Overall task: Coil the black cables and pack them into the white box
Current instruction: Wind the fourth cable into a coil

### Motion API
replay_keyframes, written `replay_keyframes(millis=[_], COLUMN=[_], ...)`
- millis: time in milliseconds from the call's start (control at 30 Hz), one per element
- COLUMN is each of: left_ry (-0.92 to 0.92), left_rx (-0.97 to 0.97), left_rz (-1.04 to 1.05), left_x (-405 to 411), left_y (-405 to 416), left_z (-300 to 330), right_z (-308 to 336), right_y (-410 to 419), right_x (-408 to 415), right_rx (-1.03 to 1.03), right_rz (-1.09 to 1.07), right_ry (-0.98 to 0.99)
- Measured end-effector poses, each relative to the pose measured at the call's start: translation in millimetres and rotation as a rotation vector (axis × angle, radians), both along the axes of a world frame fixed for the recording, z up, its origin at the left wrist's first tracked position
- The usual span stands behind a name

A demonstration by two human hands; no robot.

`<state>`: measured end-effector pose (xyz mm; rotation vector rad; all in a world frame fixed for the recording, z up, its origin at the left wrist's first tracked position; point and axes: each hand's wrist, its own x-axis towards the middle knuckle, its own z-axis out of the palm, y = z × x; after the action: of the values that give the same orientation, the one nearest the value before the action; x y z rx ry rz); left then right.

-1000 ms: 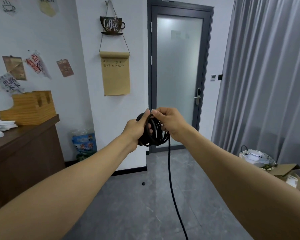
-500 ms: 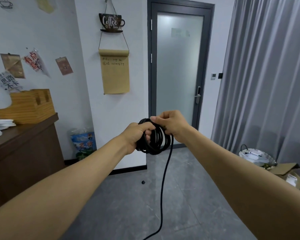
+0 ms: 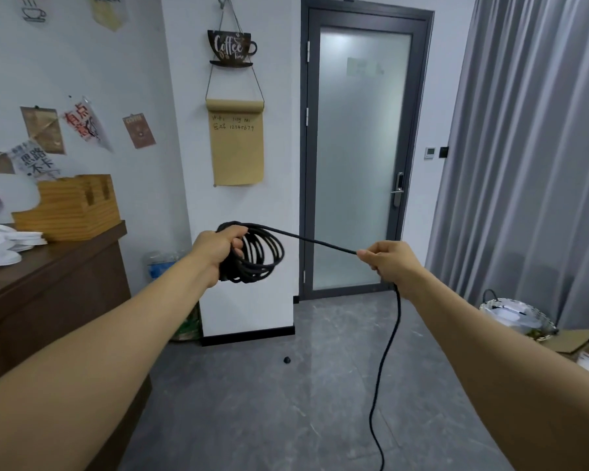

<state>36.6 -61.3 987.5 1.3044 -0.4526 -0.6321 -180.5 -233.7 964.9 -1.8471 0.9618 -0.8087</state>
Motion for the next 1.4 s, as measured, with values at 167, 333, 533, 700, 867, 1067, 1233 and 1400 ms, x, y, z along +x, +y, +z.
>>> replay_keyframes(millis=[167,333,533,700,867,1067,1233,1400], left_ry=[-0.017,-0.334,-0.603,-0.725,-0.516,-0.225,-0.187,-0.253], left_rx=[0.029,0.129,0.202,0.199,0.087,0.0,0.003,0.048], left_rz=[0.243,0.405,0.398,0.246,-0.015,-0.279,-0.389,-0.441], left_x=[20.5,10.6,-13.8,-25.2,-49.3,-61.4,-62.0,-59.9], left_y=[6.2,-8.0,-15.7,-17.2,-12.4,-11.8,-12.0,-5.5], left_z=[-1.3,0.0,0.1,-4.1,-7.2,-13.4,-17.1,-15.1], right_z=[1.0,18.6,51.9,54.8,45.8,28.8,29.5,33.9], right_y=[-3.9,27.8,76.3,86.6,80.3,71.2,67.1,65.5], right_x=[4.0,35.0,57.2,57.9,54.4,46.9,43.4,40.8], right_rx=[-0.11,-0.569,-0.667,-0.457,-0.313,-0.269,-0.274,-0.271], right_rz=[-0.095,-0.055,0.414,0.545,0.507,0.418,0.369,0.351], right_ry=[0.056,0.346,0.269,0.031,-0.154,-0.171,-0.142,-0.132])
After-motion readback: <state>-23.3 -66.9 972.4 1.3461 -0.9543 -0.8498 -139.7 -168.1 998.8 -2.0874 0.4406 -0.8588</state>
